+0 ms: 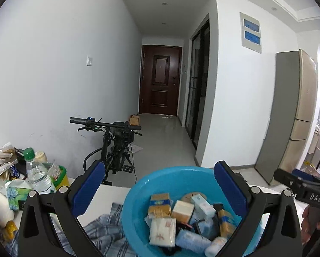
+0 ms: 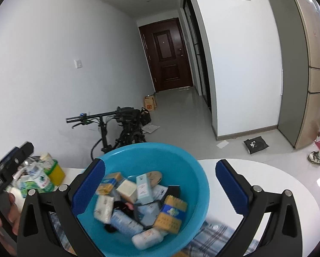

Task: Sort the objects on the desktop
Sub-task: 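Raise both tools out of the basin and move back over the shirt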

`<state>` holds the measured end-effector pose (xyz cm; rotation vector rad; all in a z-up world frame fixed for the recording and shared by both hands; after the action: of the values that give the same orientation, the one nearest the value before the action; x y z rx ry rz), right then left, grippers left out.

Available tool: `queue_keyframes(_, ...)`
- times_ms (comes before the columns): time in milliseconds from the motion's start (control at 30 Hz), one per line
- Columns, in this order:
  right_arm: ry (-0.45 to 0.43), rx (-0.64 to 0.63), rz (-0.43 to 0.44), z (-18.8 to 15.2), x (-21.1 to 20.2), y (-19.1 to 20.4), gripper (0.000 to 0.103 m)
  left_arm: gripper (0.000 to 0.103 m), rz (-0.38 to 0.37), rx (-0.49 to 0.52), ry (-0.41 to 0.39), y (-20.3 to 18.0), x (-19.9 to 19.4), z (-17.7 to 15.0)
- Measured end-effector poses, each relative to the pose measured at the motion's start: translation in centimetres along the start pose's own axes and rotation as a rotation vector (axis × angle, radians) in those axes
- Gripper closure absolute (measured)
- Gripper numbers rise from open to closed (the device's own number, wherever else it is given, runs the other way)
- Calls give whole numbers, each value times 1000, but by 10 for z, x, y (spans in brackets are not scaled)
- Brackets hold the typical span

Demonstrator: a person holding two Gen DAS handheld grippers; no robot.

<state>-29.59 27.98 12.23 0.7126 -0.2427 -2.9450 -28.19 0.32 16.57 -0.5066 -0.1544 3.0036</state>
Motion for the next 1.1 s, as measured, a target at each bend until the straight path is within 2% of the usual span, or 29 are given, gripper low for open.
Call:
queue_keyframes(200, -53, -76, -6, 3, -57, 23, 0, 0, 15, 40, -29, -10, -53, -6)
queue_keyframes(433, -84, -125, 14, -16, -116, 44, 0, 0, -21, 70, -39, -21, -113, -23)
queue_keyframes(600, -112, -140, 32, -38, -151, 54, 0, 0, -37, 2, -77, -12, -167, -42)
queue_keyframes(867, -112, -92, 58, -84, -189, 46, 0, 0, -13, 5, -76, -5, -211, -75)
queue_keyframes(1000, -128, -48, 20, -96, -200, 33, 0, 0, 4, 13, -84, -7, -219, -87)
queue_keyframes(1100, -148, -38, -15, -99, -205, 26, 0, 0, -12, 22, -49, -8, -214, -96)
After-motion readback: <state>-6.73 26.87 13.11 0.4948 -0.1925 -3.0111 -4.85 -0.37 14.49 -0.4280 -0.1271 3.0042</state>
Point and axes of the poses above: each gripper's, at about its wrist camera, not at the fingertips, and x roughly the way its jaws point, y to its left, z to its top, the point moved 4 cm from there along x, roughly the way its jaws point, and after that the axes turned 3 degrees about -x, right-handed, at the moved point
